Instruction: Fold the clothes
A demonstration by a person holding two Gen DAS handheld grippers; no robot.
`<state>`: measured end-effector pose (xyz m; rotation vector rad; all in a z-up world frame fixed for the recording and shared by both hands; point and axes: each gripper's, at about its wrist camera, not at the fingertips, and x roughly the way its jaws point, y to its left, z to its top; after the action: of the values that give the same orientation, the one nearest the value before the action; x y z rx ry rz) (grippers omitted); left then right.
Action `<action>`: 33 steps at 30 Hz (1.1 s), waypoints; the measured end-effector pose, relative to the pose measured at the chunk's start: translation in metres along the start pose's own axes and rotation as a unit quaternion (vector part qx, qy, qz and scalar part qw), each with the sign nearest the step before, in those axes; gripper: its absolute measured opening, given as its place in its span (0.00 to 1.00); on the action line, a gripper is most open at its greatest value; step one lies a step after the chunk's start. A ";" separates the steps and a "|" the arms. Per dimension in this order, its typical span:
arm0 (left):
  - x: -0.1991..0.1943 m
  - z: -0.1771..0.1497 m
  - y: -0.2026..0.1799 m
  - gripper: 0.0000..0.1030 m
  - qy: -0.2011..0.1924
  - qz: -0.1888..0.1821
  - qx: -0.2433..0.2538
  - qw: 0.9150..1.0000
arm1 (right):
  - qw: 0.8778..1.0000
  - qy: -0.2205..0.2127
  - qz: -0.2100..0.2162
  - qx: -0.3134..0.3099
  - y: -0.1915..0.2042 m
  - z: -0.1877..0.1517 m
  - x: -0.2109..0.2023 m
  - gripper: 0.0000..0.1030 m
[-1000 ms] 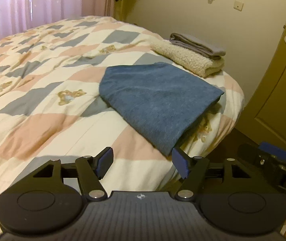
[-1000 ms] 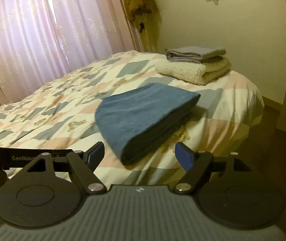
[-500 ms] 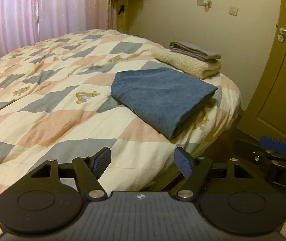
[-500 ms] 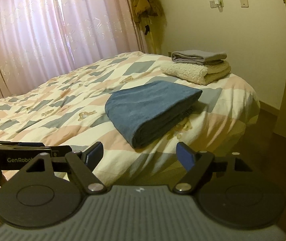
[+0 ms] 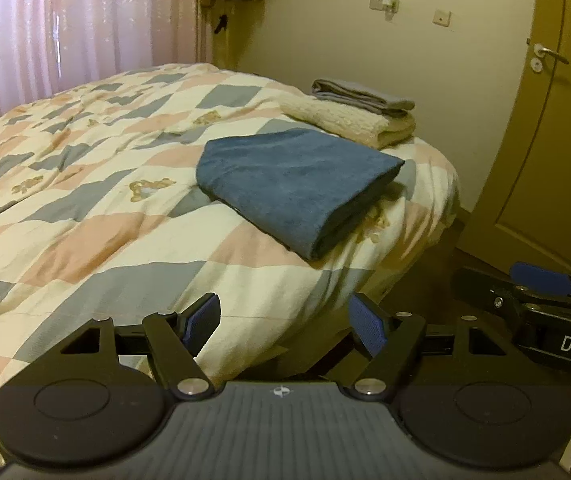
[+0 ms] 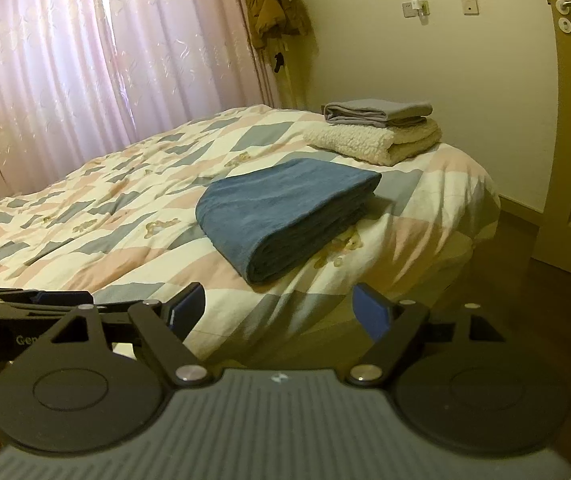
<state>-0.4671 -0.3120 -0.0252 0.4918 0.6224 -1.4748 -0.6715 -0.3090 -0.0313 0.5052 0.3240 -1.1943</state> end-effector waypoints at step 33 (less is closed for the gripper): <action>0.242 0.088 0.097 0.84 0.131 -0.121 -0.293 0.940 | 0.941 0.187 0.249 0.130 -0.208 0.188 0.375 0.80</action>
<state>-0.3655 -0.5474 -0.1246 0.1438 1.3216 -1.3713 -0.7432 -0.7663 -0.1002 0.9882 0.3363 -0.6429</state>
